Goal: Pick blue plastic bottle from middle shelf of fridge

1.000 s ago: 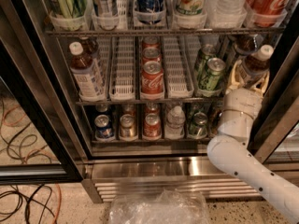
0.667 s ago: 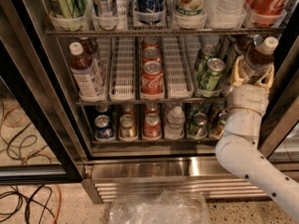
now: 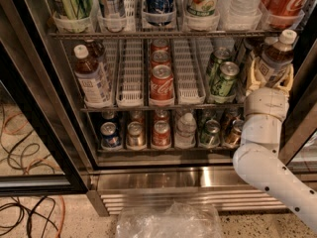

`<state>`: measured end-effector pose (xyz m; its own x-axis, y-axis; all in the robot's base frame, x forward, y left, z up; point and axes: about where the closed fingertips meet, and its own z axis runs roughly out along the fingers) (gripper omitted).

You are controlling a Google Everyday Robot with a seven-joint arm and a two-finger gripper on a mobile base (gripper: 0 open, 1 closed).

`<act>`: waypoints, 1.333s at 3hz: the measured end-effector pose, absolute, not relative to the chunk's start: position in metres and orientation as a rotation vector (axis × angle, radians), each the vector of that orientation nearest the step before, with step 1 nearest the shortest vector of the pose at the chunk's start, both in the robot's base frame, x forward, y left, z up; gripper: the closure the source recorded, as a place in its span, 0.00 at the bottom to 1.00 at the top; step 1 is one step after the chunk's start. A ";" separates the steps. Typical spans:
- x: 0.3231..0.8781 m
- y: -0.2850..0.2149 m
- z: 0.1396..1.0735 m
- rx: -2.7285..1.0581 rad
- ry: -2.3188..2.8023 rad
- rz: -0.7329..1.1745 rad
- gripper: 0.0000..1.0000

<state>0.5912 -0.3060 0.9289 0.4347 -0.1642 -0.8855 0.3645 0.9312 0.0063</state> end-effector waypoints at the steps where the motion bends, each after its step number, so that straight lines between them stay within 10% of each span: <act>1: 0.594 -0.306 0.931 0.184 1.067 -0.309 1.00; 4: 0.502 -0.270 0.889 -0.120 1.141 -0.110 1.00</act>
Offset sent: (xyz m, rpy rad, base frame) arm -0.0642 0.0320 -0.0231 -0.1939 0.0330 0.4371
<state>0.5024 -0.2703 0.8888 0.4124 -0.1489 -0.8988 0.0263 0.9881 -0.1516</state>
